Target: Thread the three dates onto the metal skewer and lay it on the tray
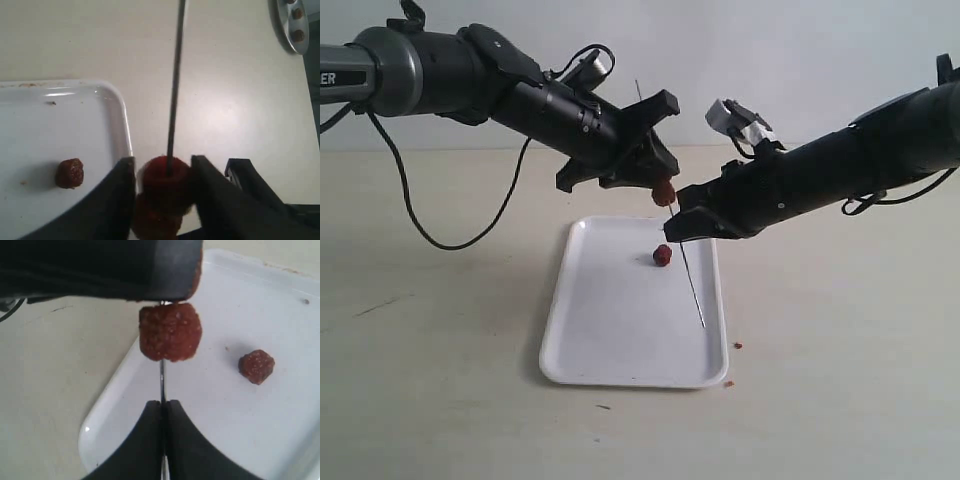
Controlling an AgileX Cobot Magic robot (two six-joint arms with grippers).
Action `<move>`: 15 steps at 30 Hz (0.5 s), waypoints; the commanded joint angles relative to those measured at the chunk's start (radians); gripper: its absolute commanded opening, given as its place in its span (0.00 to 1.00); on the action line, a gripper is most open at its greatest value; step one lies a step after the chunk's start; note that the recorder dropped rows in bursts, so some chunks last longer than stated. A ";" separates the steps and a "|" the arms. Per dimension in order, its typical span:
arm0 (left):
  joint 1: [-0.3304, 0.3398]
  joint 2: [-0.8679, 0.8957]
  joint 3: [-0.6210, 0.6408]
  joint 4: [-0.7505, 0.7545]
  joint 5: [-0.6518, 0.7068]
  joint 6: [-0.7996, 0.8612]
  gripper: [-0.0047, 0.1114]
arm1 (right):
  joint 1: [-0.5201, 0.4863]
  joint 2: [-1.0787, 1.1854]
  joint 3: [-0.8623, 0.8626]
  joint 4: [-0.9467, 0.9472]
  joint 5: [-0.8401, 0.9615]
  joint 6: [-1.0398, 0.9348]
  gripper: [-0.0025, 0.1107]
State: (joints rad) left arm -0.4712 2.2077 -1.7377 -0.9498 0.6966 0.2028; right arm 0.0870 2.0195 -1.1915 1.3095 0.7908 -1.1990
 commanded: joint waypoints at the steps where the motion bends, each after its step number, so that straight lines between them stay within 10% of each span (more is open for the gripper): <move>1: -0.007 -0.008 0.001 -0.002 0.006 0.007 0.58 | 0.000 -0.001 -0.002 -0.001 0.000 -0.012 0.02; 15: -0.007 -0.008 0.001 0.155 0.051 0.007 0.70 | -0.103 -0.039 -0.002 -0.241 -0.041 0.134 0.02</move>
State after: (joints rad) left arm -0.4756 2.2077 -1.7377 -0.8514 0.7264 0.2064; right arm 0.0275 2.0027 -1.1915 1.1400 0.7582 -1.1247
